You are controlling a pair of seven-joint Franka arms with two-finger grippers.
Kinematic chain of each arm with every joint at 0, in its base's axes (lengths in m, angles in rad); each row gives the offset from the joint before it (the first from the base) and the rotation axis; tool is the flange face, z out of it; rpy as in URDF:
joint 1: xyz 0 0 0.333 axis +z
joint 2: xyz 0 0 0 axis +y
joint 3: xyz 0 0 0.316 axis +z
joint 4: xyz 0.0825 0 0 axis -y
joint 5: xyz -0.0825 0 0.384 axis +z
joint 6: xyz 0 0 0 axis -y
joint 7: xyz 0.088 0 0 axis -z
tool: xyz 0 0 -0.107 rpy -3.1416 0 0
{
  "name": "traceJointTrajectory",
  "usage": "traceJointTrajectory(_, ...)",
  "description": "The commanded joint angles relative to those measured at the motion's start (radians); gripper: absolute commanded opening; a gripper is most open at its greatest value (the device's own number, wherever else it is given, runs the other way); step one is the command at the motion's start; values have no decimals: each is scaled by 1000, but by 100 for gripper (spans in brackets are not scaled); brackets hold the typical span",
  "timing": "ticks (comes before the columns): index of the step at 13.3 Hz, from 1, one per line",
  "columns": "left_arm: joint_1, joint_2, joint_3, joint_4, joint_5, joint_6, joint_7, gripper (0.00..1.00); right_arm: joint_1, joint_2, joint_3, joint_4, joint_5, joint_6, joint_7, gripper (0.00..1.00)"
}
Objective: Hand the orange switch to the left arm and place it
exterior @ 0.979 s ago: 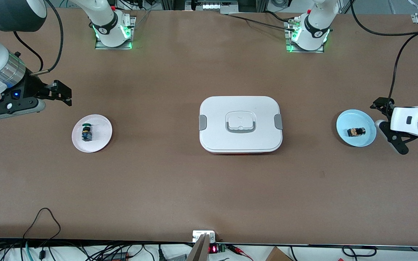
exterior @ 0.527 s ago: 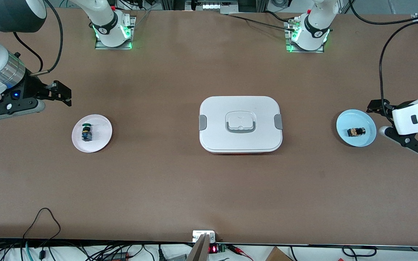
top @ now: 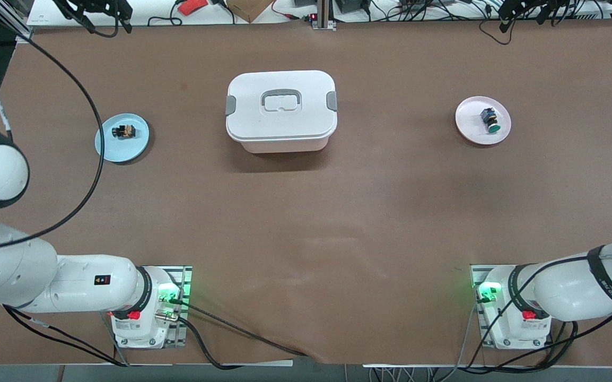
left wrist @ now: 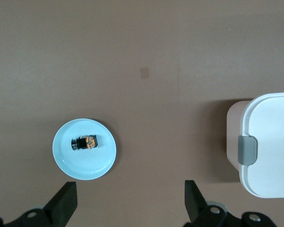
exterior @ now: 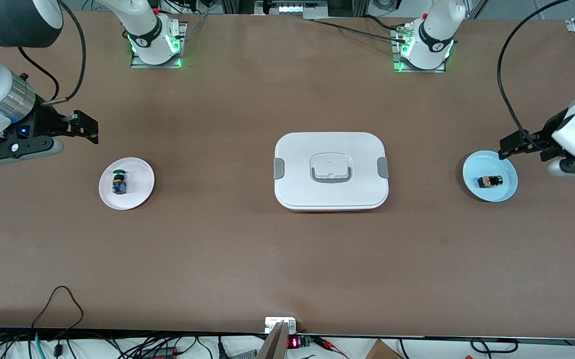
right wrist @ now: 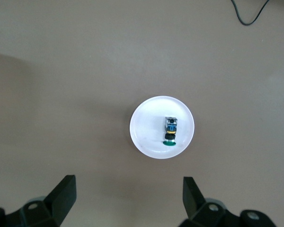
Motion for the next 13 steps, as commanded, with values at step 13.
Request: traceJointTrajectory(13, -40, -86, 21, -69, 19, -49, 3, 100, -10, -17, -2, -26, 23, 12, -2, 100)
